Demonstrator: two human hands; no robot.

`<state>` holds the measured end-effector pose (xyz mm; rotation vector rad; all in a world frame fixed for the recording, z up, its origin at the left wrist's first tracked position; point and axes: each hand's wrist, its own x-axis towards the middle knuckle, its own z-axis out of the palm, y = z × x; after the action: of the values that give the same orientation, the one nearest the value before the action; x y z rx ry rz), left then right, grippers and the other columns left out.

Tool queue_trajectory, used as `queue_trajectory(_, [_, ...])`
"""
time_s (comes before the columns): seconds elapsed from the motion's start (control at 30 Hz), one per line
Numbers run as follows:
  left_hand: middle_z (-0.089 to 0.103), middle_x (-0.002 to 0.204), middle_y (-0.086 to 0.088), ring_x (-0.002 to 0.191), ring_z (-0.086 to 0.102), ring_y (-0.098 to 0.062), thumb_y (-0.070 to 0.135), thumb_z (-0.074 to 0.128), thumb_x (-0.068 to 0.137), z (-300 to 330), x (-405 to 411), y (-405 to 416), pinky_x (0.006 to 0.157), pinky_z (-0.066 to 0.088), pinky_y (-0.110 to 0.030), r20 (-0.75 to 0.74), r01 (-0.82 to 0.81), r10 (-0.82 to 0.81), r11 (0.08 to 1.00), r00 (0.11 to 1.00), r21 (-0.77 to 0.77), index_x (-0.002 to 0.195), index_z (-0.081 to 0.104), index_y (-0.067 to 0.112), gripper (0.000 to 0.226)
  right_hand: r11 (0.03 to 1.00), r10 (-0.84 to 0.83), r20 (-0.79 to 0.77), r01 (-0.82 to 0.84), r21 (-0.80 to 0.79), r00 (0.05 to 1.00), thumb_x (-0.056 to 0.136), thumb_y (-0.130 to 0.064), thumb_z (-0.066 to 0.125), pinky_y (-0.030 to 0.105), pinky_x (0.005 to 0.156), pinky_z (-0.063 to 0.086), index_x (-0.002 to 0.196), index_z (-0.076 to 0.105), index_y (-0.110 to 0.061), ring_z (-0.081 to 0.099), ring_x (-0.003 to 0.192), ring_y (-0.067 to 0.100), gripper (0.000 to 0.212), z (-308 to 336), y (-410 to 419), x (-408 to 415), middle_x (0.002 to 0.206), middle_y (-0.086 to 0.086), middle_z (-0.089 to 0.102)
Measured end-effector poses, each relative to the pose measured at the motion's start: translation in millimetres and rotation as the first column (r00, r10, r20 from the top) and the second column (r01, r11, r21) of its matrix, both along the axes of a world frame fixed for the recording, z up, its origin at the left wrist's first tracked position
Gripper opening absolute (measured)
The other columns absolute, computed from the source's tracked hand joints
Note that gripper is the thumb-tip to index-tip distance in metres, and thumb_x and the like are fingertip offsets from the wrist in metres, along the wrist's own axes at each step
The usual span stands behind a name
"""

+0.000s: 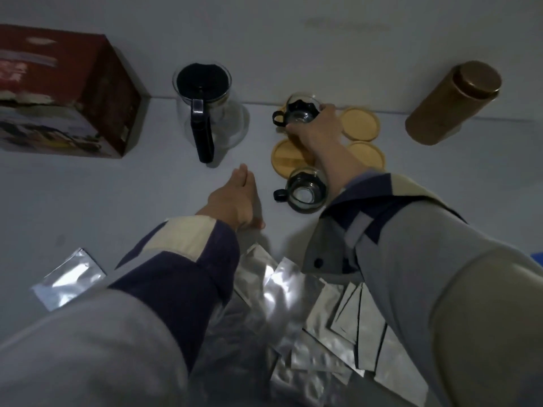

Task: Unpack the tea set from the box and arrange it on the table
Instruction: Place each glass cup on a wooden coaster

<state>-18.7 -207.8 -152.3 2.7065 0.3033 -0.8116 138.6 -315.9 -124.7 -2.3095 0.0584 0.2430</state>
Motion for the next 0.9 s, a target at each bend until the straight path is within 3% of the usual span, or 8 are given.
queue_trajectory(0.2, [-0.027, 0.158, -0.005, 0.149, -0.015, -0.02, 0.041, 0.072, 0.081, 2.9, 0.6, -0.9, 0.123, 0.011, -0.04, -0.02, -0.009, 0.009, 1.0, 1.0, -0.023, 0.152, -0.016, 0.009, 0.117, 1.0, 0.01, -0.017, -0.009, 0.029, 1.0, 0.073, -0.029, 0.078, 0.033, 0.098, 0.046, 0.139, 0.033, -0.008, 0.054, 0.122, 0.026, 0.083, -14.2, 10.4, 18.2, 0.135, 0.012, 0.053])
queue_trajectory(0.4, [-0.027, 0.158, -0.006, 0.149, -0.015, -0.02, 0.039, 0.072, 0.082, 6.8, 2.1, -2.5, 0.123, 0.01, -0.039, -0.039, -0.011, 0.011, 1.0, 0.999, -0.02, 0.152, -0.016, 0.008, 0.117, 1.0, 0.002, -0.006, -0.002, 0.003, 1.0, 0.07, -0.033, 0.079, 0.036, 0.103, 0.046, 0.138, 0.034, -0.009, 0.053, 0.123, 0.029, 0.085, -18.4, 21.7, 23.6, 0.135, 0.011, 0.053])
queue_trajectory(0.47, [-0.027, 0.158, -0.006, 0.149, -0.015, -0.02, 0.04, 0.072, 0.082, 6.8, 2.3, -3.0, 0.123, 0.009, -0.038, -0.043, -0.009, 0.008, 1.0, 0.999, -0.012, 0.152, -0.016, 0.008, 0.117, 1.0, 0.007, -0.024, -0.006, 0.017, 1.0, 0.066, -0.034, 0.082, 0.038, 0.105, 0.044, 0.139, 0.031, -0.008, 0.051, 0.126, 0.03, 0.094, -16.9, 21.4, 23.3, 0.138, 0.013, 0.05])
queue_trajectory(0.6, [-0.027, 0.158, -0.006, 0.149, -0.015, -0.021, 0.039, 0.072, 0.082, 8.8, 1.7, -4.3, 0.123, 0.008, -0.038, -0.061, -0.013, 0.013, 1.0, 0.998, 0.011, 0.152, -0.016, 0.008, 0.117, 1.0, 0.006, -0.071, -0.005, 0.016, 0.997, 0.063, -0.037, 0.085, 0.039, 0.114, 0.034, 0.151, 0.008, -0.008, 0.035, 0.139, 0.029, 0.12, -4.8, 11.7, 17.0, 0.152, 0.014, 0.03])
queue_trajectory(0.77, [-0.027, 0.158, -0.008, 0.149, -0.015, -0.022, 0.036, 0.072, 0.082, 15.0, 1.0, -9.2, 0.123, 0.007, -0.04, -0.085, -0.016, 0.019, 0.999, 0.996, 0.033, 0.152, -0.016, 0.006, 0.116, 0.998, 0.06, -0.032, -0.06, 0.018, 0.998, 0.077, -0.031, 0.078, 0.03, 0.111, 0.032, 0.15, 0.014, -0.003, 0.033, 0.141, 0.026, 0.101, 19.0, -17.7, -15.3, 0.153, 0.014, 0.031])
queue_trajectory(0.9, [-0.025, 0.158, -0.009, 0.149, -0.014, -0.022, 0.035, 0.072, 0.083, 17.4, 2.4, -11.2, 0.123, 0.007, -0.041, -0.097, -0.017, 0.022, 0.999, 0.995, 0.048, 0.151, -0.017, 0.004, 0.116, 0.995, 0.096, -0.052, -0.096, -0.004, 0.994, 0.075, -0.037, 0.078, 0.036, 0.113, 0.031, 0.149, 0.019, -0.008, 0.031, 0.141, 0.027, 0.099, 17.4, -36.1, -63.6, 0.153, 0.011, 0.029])
